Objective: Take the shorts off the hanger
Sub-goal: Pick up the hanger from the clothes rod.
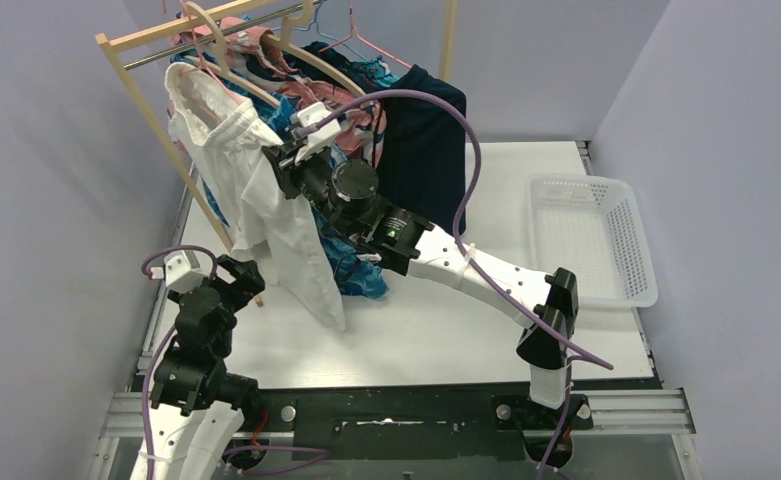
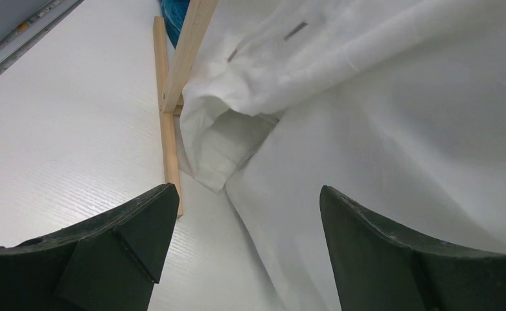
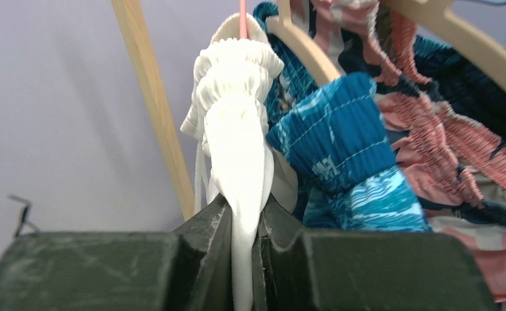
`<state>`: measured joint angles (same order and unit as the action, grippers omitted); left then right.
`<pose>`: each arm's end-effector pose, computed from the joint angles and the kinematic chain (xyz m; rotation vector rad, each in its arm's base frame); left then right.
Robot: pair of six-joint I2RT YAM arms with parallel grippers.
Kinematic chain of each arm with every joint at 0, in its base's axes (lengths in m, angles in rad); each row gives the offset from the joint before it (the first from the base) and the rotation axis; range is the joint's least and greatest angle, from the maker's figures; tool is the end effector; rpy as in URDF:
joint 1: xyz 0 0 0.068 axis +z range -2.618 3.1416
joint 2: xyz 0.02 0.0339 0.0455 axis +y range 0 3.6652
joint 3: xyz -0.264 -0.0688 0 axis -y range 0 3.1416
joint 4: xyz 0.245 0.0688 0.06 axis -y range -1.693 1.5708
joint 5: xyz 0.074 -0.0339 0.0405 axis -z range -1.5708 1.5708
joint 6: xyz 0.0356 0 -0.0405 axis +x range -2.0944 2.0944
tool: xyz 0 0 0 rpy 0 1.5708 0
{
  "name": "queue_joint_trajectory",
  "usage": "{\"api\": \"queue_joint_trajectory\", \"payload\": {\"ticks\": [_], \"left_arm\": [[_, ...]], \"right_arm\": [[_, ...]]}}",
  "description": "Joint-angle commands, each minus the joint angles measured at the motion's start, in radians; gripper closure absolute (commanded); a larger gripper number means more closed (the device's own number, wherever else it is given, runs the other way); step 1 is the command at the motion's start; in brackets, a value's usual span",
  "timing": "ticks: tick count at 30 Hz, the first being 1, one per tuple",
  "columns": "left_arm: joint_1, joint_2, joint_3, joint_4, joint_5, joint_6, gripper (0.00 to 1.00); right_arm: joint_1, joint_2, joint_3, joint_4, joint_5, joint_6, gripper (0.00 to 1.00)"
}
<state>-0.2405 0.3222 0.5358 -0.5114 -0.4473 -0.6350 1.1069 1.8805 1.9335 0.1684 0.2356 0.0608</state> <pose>0.0986 -0.0083 0.2765 -0.6558 1.7223 -0.1950 0.2078 0.3968 0.4617 -0.5157 1.3055 0.8198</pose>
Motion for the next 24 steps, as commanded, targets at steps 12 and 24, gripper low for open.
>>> {"api": "queue_joint_trajectory", "payload": {"ticks": [12, 24], "left_arm": [[-0.003, -0.014, 0.006, 0.067, 0.009, 0.018, 0.2], [-0.003, -0.021, 0.006, 0.065, 0.006, 0.015, 0.2]], "right_arm": [[-0.001, -0.283, -0.273, 0.214, -0.098, 0.052, 1.0], [-0.001, -0.211, -0.101, 0.159, -0.162, -0.03, 1.0]]}}
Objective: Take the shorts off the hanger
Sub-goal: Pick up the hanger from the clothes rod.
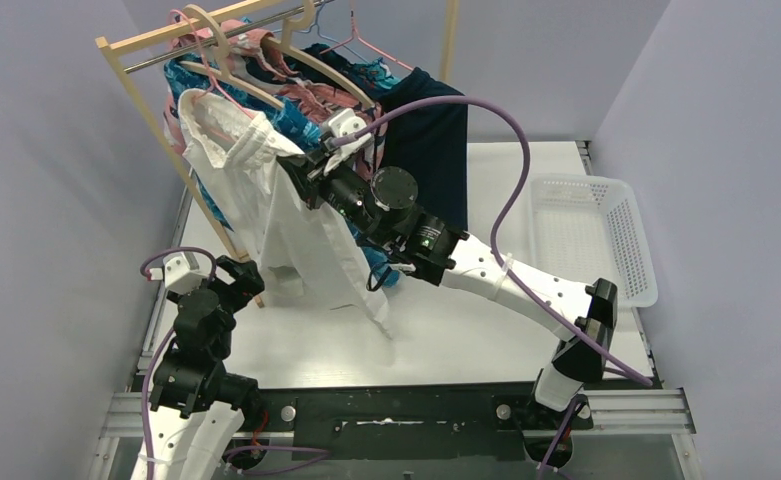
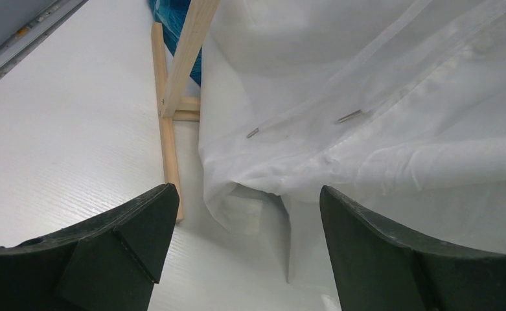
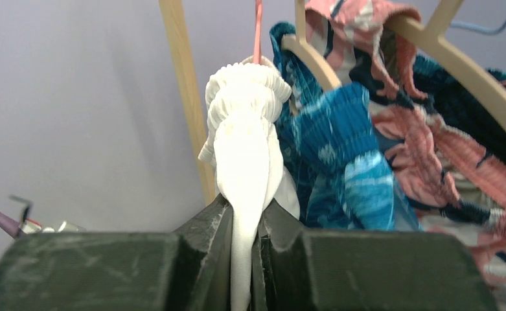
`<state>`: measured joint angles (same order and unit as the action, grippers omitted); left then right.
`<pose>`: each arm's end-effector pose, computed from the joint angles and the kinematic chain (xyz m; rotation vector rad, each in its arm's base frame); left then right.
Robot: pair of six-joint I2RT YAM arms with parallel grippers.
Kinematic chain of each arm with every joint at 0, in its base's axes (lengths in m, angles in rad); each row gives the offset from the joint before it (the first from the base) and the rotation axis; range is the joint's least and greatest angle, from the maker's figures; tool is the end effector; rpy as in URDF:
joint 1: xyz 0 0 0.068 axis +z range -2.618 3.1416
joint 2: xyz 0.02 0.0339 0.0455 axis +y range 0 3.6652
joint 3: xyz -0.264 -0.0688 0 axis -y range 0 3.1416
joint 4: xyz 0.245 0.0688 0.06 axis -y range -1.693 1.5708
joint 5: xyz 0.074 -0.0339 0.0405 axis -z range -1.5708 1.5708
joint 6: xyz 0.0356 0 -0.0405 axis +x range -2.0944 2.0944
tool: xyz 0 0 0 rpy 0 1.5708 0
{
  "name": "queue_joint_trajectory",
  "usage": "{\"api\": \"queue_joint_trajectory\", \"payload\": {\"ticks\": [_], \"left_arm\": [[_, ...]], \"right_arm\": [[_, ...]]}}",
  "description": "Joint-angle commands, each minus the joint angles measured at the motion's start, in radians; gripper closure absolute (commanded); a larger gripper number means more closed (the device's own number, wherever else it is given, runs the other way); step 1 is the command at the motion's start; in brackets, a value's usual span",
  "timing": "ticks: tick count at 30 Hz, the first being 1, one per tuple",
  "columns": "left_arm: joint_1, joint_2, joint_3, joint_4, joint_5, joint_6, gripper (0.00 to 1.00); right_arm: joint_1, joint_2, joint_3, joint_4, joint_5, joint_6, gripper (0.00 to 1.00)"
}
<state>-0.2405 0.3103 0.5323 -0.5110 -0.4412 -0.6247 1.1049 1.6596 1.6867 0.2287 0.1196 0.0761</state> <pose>0.0970 -0.0081 0.2763 -0.6430 1.7197 -0.1976 0.1801 0.3487 0.4707 -0.5822 1.2462 0.9207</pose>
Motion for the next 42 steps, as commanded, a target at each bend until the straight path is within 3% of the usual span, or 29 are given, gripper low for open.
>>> {"api": "queue_joint_trajectory", "payload": {"ticks": [1, 8, 23, 28, 37, 42], "left_arm": [[-0.004, -0.011, 0.009, 0.065, 0.0, 0.005, 0.2], [-0.004, -0.01, 0.01, 0.065, 0.001, 0.003, 0.2], [-0.004, -0.03, 0.01, 0.065, -0.006, 0.002, 0.2], [-0.004, -0.026, 0.012, 0.065, -0.002, 0.002, 0.2], [-0.019, -0.069, 0.024, 0.06, 0.085, 0.01, 0.19], [-0.027, -0.086, 0.05, 0.036, 0.205, 0.055, 0.11]], "right_arm": [[0.001, 0.023, 0.169, 0.104, -0.047, -0.048, 1.0], [0.002, 0.036, 0.188, 0.179, -0.043, -0.062, 1.0], [0.016, -0.198, -0.155, 0.247, -0.064, -0.027, 1.0], [0.018, -0.237, -0.201, 0.225, -0.061, -0.01, 1.0], [0.003, -0.469, -0.596, 0.049, -0.231, 0.127, 1.0], [0.002, -0.646, -0.87, -0.033, -0.214, 0.26, 1.0]]}}
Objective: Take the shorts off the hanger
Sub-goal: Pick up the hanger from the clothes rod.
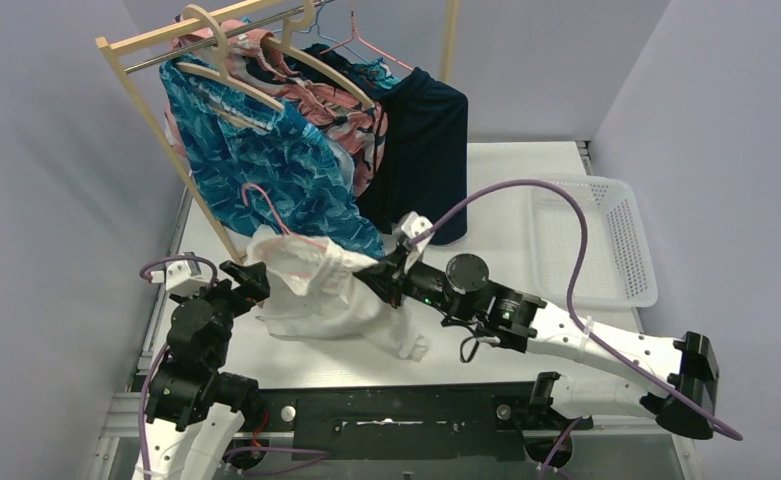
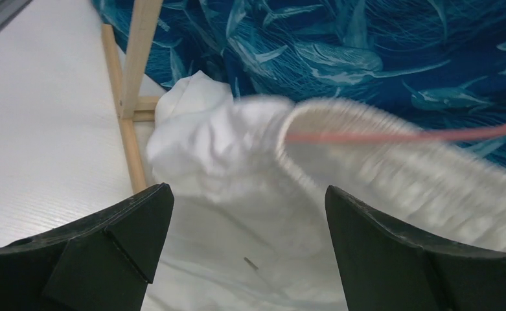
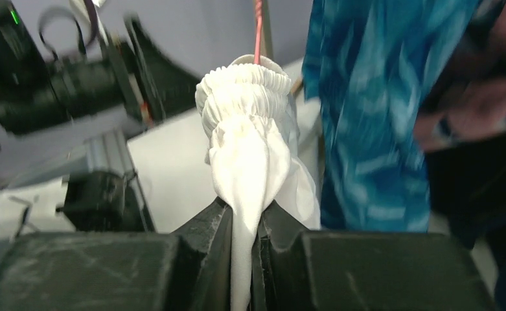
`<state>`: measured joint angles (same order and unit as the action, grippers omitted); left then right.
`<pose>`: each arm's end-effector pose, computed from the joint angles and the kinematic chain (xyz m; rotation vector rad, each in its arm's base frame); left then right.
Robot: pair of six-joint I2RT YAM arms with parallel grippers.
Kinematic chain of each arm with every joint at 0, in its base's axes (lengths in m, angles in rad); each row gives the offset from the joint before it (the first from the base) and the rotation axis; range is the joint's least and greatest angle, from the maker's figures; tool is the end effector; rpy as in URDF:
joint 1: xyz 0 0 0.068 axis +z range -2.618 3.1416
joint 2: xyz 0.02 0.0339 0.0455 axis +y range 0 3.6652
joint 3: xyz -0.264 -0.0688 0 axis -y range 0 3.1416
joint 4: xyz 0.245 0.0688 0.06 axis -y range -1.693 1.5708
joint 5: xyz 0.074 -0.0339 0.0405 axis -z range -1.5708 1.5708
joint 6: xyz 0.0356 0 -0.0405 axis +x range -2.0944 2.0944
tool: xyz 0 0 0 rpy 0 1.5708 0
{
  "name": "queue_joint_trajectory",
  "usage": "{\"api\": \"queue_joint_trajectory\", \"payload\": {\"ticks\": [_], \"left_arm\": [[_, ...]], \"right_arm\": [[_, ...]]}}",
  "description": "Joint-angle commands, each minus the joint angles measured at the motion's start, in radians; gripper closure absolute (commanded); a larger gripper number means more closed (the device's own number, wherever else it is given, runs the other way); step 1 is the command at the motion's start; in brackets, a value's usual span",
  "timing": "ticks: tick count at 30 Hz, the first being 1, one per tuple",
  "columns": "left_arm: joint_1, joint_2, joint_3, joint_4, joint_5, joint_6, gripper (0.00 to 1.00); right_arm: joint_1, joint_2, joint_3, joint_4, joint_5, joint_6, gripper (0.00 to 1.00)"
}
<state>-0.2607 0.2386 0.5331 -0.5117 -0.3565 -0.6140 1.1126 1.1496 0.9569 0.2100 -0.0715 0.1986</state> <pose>0.0857 -0.0100 0.2813 -0.5621 1.6940 -0.3128 0.1187 0.2464 0.3683 -0.7859 1.4615 1.0756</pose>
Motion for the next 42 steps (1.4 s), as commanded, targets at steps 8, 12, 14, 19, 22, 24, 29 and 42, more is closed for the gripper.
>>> {"api": "queue_joint_trajectory", "payload": {"ticks": [8, 12, 14, 19, 22, 24, 29, 42], "left_arm": [[-0.012, 0.047, 0.017, 0.128, 0.397, 0.064, 0.1], [-0.012, 0.156, -0.002, 0.195, 0.602, -0.008, 0.13], [-0.012, 0.209, -0.005, 0.218, 0.705, -0.05, 0.15], [-0.016, 0.265, -0.014, 0.29, 0.821, -0.126, 0.18], [-0.018, 0.279, -0.018, 0.35, 0.809, -0.144, 0.19], [-0.022, 0.304, -0.027, 0.411, 0.814, -0.168, 0.21], [-0.074, 0.427, -0.014, 0.469, 0.778, -0.158, 0.26], [-0.138, 0.421, -0.042, 0.454, 0.557, -0.064, 0.49]], "right_arm": [[-0.008, -0.424, -0.502, 0.105, 0.048, 0.343, 1.0], [-0.006, -0.508, -0.55, 0.064, 0.047, 0.366, 1.0], [-0.007, -0.53, -0.563, 0.037, 0.057, 0.366, 1.0], [-0.014, -0.513, -0.544, 0.006, 0.055, 0.342, 1.0], [-0.016, -0.467, -0.521, 0.001, 0.036, 0.334, 1.0], [-0.016, -0.436, -0.514, 0.016, 0.004, 0.335, 1.0], [-0.017, -0.383, -0.506, 0.072, -0.066, 0.331, 1.0], [-0.025, -0.313, -0.439, -0.035, -0.167, 0.333, 1.0]]}}
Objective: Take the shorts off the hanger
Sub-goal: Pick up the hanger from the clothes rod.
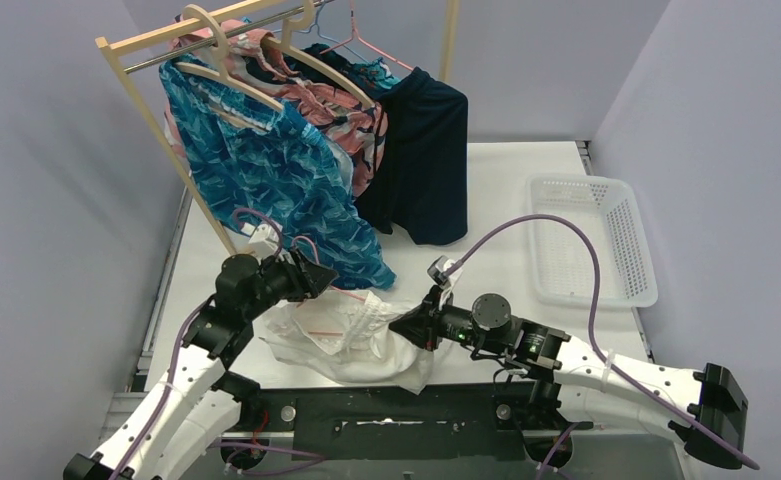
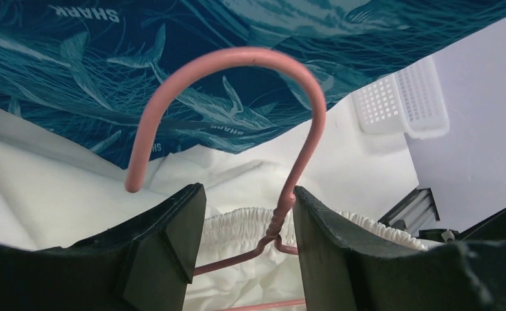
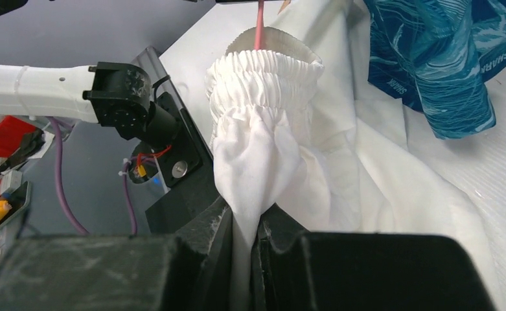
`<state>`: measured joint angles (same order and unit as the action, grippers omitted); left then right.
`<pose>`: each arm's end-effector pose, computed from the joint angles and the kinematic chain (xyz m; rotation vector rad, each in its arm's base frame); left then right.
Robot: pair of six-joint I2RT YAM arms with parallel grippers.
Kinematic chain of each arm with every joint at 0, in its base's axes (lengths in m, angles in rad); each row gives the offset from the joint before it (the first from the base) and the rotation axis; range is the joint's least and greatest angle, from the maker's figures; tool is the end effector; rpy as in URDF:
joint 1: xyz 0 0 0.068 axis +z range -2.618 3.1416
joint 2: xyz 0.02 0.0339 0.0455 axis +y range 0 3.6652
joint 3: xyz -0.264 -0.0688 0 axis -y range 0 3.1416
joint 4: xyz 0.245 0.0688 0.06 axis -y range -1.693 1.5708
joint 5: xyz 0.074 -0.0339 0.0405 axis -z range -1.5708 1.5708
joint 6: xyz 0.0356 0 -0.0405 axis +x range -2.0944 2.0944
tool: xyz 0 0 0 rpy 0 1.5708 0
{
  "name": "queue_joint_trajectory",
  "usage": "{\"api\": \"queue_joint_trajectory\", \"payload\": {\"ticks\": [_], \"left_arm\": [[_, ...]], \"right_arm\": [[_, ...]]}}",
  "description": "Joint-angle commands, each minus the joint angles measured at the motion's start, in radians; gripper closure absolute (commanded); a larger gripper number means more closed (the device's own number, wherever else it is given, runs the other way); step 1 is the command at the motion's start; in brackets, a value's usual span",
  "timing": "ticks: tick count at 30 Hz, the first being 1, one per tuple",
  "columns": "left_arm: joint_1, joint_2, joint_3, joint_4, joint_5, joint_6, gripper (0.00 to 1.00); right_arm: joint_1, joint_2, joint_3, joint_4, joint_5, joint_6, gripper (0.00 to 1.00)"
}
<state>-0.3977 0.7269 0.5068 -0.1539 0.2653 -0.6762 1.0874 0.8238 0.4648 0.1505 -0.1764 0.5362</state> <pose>0.1584 -0.0767 0.2544 -0.0998 2.0552 -0.9496 0.0864 0.1780 0.2547 -0.6734 1.8611 1.2811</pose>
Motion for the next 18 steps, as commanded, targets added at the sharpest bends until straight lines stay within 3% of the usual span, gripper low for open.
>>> {"api": "queue_joint_trajectory", "payload": {"ticks": [1, 2, 7, 10, 11, 13, 15, 18], "left_arm": [[-0.001, -0.072, -0.019, 0.106, -0.06, -0.008, 0.5], [-0.001, -0.067, -0.015, 0.102, -0.052, -0.009, 0.55], [0.0, -0.049, 0.037, -0.032, -0.052, 0.042, 0.99], [0.0, -0.087, 0.058, -0.101, -0.079, 0.075, 1.0], [0.0, -0.105, 0.067, -0.123, -0.1, 0.09, 1.0], [0.0, -0.143, 0.083, -0.157, -0.142, 0.122, 1.0], [0.0, -0.17, 0.09, -0.185, -0.193, 0.152, 1.0], [-0.001, -0.165, 0.09, -0.247, -0.255, 0.199, 1.0]], "right_arm": [[-0.002, 0.016, 0.052, 0.033, -0.06, -0.005, 1.0], [-0.004, 0.017, 0.051, 0.04, -0.055, -0.004, 1.0], [-0.013, 0.02, 0.07, 0.016, 0.024, 0.005, 0.96], [-0.018, 0.043, 0.131, -0.095, 0.098, 0.021, 0.88], [-0.019, 0.054, 0.163, -0.141, 0.12, 0.023, 0.78], [-0.02, 0.082, 0.232, -0.244, 0.15, 0.027, 0.69], [-0.02, 0.106, 0.296, -0.319, 0.16, 0.028, 0.45], [-0.019, 0.141, 0.374, -0.383, 0.142, 0.022, 0.26]]}}
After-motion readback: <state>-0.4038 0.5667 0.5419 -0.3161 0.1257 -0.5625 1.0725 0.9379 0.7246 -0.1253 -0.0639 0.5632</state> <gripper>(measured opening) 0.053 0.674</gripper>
